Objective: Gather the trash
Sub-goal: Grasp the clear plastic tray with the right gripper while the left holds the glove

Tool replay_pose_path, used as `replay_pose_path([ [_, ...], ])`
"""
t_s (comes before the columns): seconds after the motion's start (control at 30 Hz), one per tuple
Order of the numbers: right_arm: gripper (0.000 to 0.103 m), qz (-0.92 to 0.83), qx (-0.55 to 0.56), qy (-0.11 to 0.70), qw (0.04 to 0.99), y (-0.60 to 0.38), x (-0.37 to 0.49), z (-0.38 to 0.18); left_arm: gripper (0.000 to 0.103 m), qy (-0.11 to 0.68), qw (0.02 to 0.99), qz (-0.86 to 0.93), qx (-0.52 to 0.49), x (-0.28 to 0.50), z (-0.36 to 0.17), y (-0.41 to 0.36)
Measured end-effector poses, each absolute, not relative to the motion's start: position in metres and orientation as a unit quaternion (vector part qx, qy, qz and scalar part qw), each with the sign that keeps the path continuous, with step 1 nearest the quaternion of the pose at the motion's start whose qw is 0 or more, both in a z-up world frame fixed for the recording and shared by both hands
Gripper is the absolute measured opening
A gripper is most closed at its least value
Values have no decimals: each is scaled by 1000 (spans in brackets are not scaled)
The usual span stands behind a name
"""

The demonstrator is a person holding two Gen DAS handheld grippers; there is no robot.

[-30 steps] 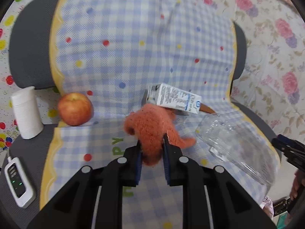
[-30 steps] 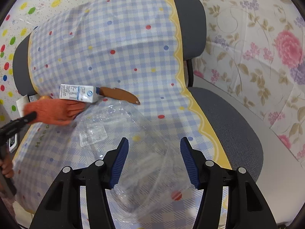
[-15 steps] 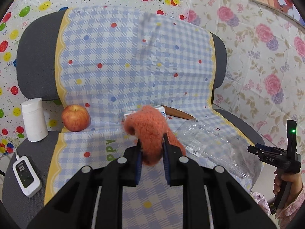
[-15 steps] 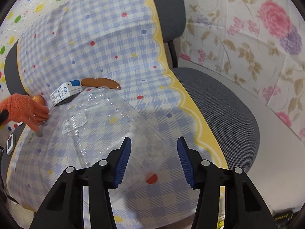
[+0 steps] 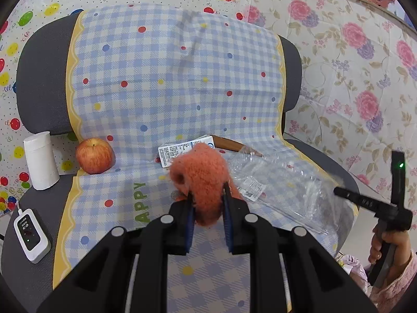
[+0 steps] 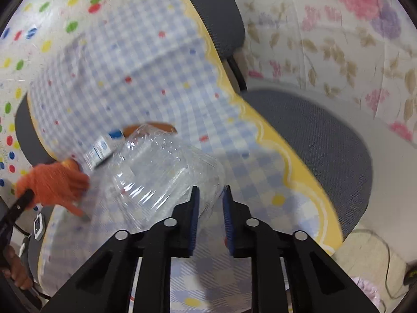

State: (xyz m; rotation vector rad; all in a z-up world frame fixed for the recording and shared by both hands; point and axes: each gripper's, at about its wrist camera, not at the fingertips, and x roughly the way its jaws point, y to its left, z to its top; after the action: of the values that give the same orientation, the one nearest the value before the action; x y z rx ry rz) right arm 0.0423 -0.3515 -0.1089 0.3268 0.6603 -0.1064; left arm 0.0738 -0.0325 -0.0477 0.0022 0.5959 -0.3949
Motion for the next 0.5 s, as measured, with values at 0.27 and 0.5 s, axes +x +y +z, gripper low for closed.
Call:
replay_pose_path([
  [0.27,8,-36,112,211,971,-329,-4,-23,17,267,938,-221,8,53,-26,-44],
  [0.5,7,-66,72,181,979,-318,-48,11,17,251,934,-253,36,23,-12,-70],
])
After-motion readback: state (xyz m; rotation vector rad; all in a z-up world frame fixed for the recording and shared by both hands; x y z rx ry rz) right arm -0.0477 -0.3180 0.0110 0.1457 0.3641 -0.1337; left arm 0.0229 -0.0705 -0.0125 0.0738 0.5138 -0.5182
